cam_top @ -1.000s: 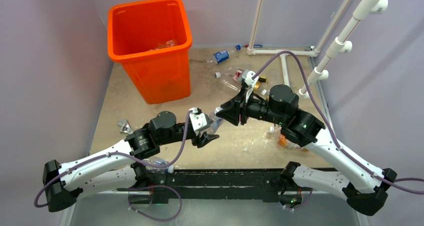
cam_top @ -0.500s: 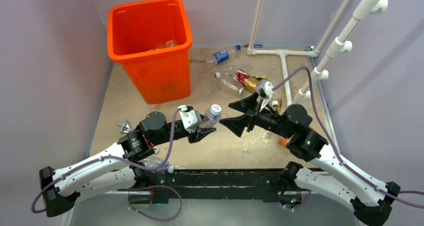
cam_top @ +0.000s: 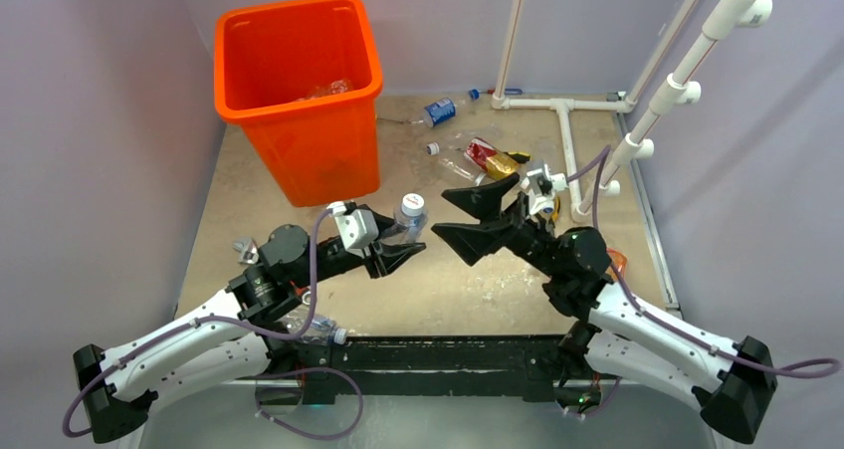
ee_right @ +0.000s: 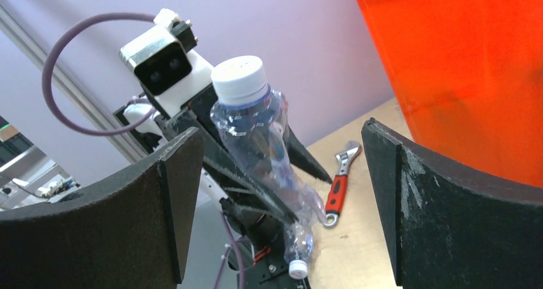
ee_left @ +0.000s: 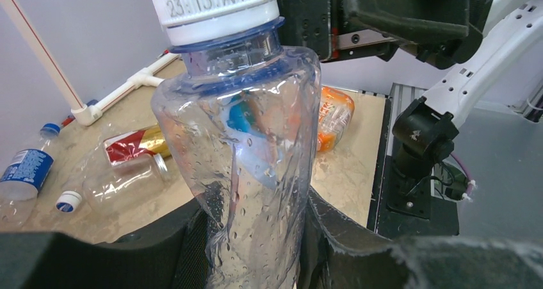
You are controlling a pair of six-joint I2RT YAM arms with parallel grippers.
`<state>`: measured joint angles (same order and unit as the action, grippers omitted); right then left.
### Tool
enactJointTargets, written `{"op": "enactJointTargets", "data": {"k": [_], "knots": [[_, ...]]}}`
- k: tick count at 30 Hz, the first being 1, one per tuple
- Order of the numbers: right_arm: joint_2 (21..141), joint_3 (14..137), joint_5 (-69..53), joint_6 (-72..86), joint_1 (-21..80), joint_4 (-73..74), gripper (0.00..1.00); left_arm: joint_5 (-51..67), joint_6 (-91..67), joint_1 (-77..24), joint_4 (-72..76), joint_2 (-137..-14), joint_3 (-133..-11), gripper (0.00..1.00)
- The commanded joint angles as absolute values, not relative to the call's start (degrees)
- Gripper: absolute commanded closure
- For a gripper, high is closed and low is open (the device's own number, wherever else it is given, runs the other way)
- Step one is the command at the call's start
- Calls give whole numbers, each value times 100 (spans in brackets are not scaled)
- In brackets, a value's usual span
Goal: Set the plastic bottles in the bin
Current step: Pick up the plastic bottle at the center of the board.
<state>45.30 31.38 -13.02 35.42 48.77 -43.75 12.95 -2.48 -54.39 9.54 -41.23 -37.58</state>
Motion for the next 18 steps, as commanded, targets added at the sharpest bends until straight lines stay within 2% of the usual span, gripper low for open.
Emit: {"op": "enactJointTargets", "data": {"k": [1,14,18], "knots": [[5013,3678,-1269,3565,4995,-5306,6,1447,-400,-5397,1327,-4114,-3735,83],[5943,4229,-1585,3039,5453,-5050,5,1347,-421,-5396,1381,-3929,-3678,85],[6115,4442,-1595,2916,5565,-4776,12,1415,-407,-5400,1371,-3920,-3683,85]]}}
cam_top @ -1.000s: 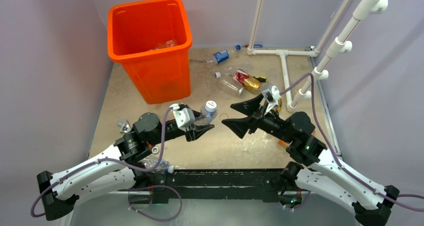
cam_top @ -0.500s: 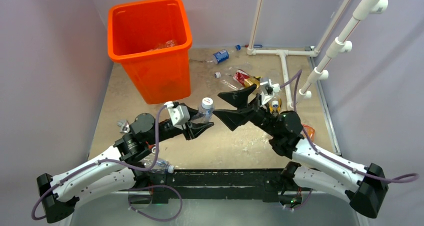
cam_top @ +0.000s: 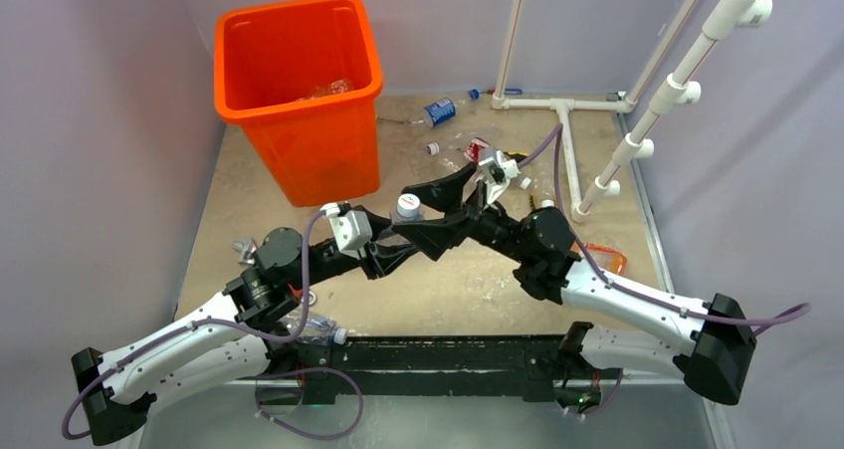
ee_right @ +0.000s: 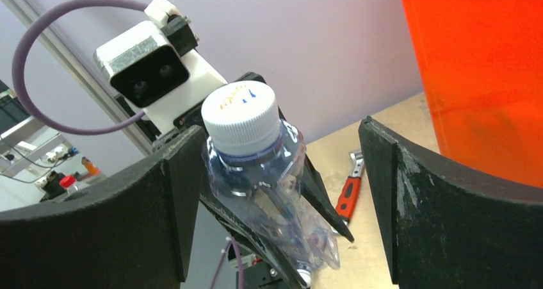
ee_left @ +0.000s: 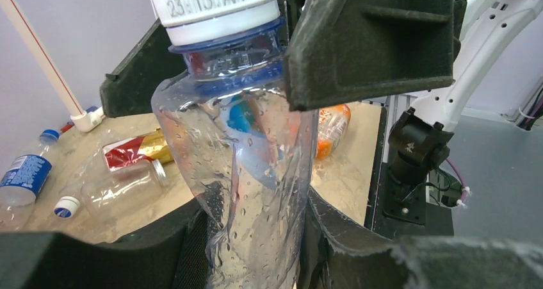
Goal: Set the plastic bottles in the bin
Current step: Pick up the plastic bottle at the center of the board.
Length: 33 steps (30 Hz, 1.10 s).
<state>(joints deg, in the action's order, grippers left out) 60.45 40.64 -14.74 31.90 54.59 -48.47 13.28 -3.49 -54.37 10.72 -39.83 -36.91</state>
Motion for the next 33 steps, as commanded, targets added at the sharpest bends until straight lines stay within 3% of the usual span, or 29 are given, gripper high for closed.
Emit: {"op": "enactJointTargets", "data": {"k": [1,5,9,10,12,14,17,18,21,26,33], "knots": [[6141,4478,-1602,2906,5571,-4759,14,1416,-418,-5397,1377,-3920,-3687,84],[6282,4635,-1760,2892,5593,-4615,16,1376,-418,-5392,1346,-3873,-3692,85],[6390,4740,-1835,2833,5624,-4436,37,1322,-405,-5390,1337,-3813,-3691,85],[6392,4734,-1822,2818,5625,-4412,48,1305,-405,-5392,1329,-3802,-3691,85],[6333,4727,-1767,2769,5625,-4364,59,1250,-396,-5390,1310,-3768,-3683,82],[6229,4769,-1670,2666,5625,-4259,65,1193,-423,-5394,1284,-3747,-3690,69],[5967,4980,-1459,2349,5625,-3978,70,989,-493,-5396,1257,-3731,-3728,29],[5886,5119,-1363,2188,5625,-3828,71,875,-534,-5395,1254,-3715,-3728,20],[5764,5747,-1014,1602,5625,-3245,74,551,-586,-5393,1283,-3556,-3689,4],[5854,6733,-60,922,5625,-2763,77,28,-651,-5399,1451,-3174,-3528,1],[6953,7924,950,45,5616,-3422,77,-655,-632,-5395,1290,-3145,-3603,2]]}}
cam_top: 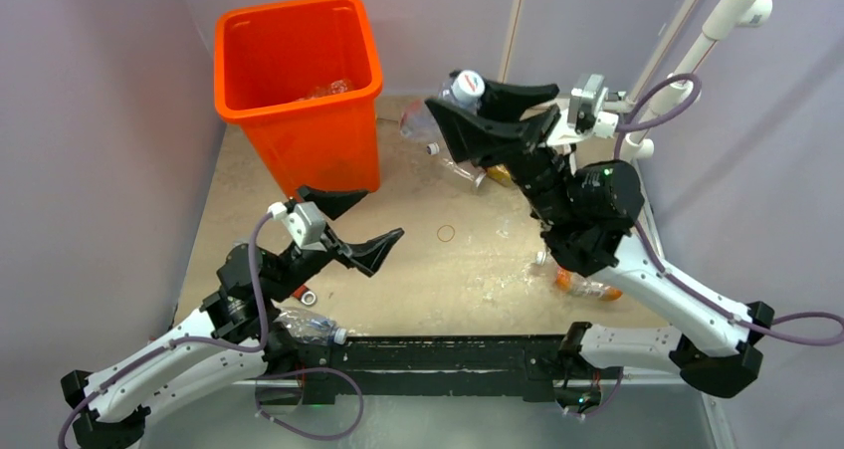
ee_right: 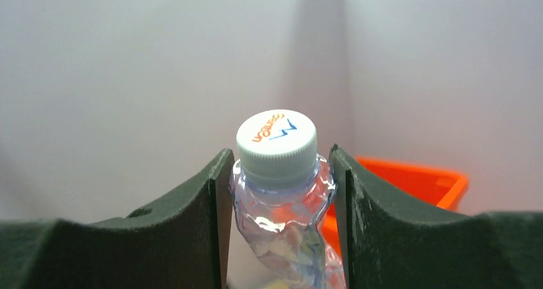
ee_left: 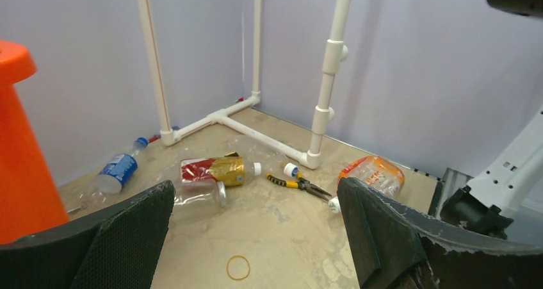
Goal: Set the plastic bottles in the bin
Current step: Pick up the plastic bottle at the center of the board, then place the plastic bottle in the trash bin.
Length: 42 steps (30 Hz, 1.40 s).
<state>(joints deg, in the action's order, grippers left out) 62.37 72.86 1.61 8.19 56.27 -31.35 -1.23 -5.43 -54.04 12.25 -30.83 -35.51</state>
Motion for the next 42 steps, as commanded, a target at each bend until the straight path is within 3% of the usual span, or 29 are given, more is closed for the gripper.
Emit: {"op": "enactJointTargets", "data": {"k": [1,4,15,19,38,42], "knots": [[7199,8149,1036,-143,5604,-3511,77,-698,-626,-5395,1269,-3162,-3622,3],[7915,8872,1074,-244,5438,-3529,78,-682,-593,-5396,1251,-3173,-3616,4],[10606,11935,-1129,1398,4544,-3070,77,-898,-456,-5396,1146,-3050,-3636,5],[11443,12668,-1219,1411,4474,-2848,77,-917,-468,-5396,1171,-2998,-3613,5],[12885,13316,-989,1418,4341,-2602,75,-1060,-393,-5396,1150,-2980,-3595,5],[12747,13074,-994,1490,4341,-2656,62,-1136,-378,-5400,1149,-2962,-3591,5]]}}
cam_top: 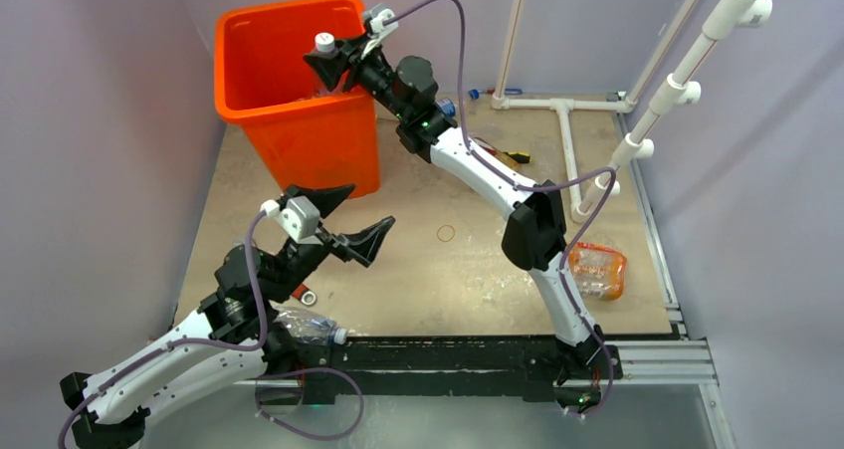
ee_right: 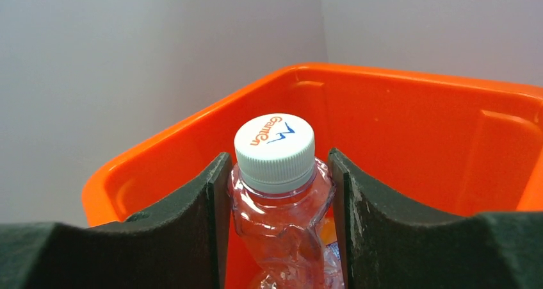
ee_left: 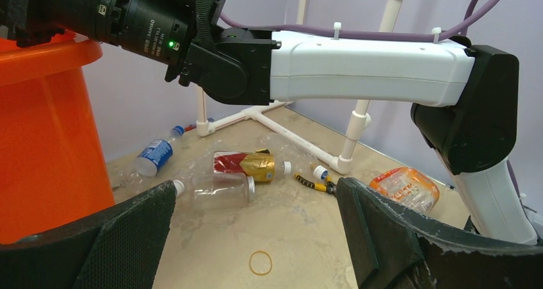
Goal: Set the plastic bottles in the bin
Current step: Place the plastic bottle in the trash bin.
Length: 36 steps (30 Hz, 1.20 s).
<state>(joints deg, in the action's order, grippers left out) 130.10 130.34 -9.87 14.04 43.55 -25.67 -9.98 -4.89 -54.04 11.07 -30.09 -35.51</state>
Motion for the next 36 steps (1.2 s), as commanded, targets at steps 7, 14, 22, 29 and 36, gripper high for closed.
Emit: {"op": "enactJointTargets", "data": {"k": [7,14,22,29,36], "knots": [[12564,13200,-945,1624,4340,-2582,27,-1208,-345,-5396,1128,-2960,-3593,5],[12536,13868,-1019,1740,4340,-2233,16,-1270,-303,-5396,1092,-2962,-3604,5],[11350,13105,-1100,1928,4350,-2707,6,-1599,-256,-5396,1056,-3094,-3594,5],[8610,9325,-760,1864,4436,-3854,5,-2131,-228,-5401,885,-3239,-3698,5],[6232,5829,-126,1835,4440,-3696,7,-2459,-65,-5414,913,-3106,-3657,5]]}}
